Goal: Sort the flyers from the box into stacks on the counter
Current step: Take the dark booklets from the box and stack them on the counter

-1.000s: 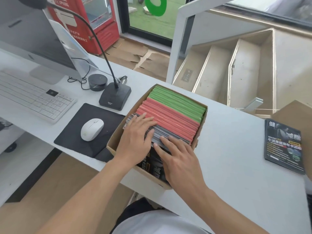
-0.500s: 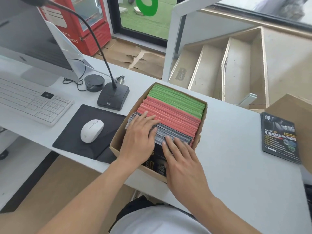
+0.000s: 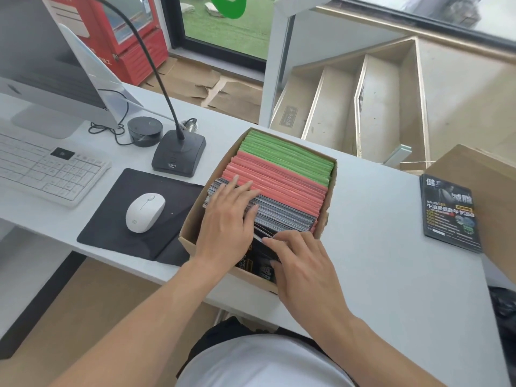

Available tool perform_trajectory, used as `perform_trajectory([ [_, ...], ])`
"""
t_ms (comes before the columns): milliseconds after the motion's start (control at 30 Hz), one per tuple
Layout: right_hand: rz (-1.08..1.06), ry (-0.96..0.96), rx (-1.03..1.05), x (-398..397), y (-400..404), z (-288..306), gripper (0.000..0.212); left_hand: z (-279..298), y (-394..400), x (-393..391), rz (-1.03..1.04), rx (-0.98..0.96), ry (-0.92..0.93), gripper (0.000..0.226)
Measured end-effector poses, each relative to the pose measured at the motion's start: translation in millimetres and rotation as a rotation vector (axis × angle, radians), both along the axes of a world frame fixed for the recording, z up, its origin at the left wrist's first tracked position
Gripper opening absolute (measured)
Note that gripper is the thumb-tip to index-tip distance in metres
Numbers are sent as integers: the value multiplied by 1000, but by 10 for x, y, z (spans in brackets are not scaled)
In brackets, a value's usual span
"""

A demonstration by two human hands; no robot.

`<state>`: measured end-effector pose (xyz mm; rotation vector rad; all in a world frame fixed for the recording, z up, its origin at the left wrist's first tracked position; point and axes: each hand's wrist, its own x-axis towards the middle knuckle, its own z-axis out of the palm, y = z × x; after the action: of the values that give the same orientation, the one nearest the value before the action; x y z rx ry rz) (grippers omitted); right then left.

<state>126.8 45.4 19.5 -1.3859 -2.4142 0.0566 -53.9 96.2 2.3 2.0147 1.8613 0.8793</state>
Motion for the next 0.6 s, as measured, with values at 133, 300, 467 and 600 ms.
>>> perform_trajectory([
  [133, 16, 18, 22, 11, -20, 10, 37, 11, -83, -60, -45, -6, 0, 41],
  [300, 113, 90, -28, 5, -113, -44, 41, -35, -273, -132, -35, 37, -3, 40],
  [467, 49, 134, -225, 10, -86, -7, 43, -37, -430, -193, -25, 93, -73, 33],
  [600, 58, 149, -173, 33, 12, 188, 30, 154, -523, -260, -126, 141, 43, 38],
])
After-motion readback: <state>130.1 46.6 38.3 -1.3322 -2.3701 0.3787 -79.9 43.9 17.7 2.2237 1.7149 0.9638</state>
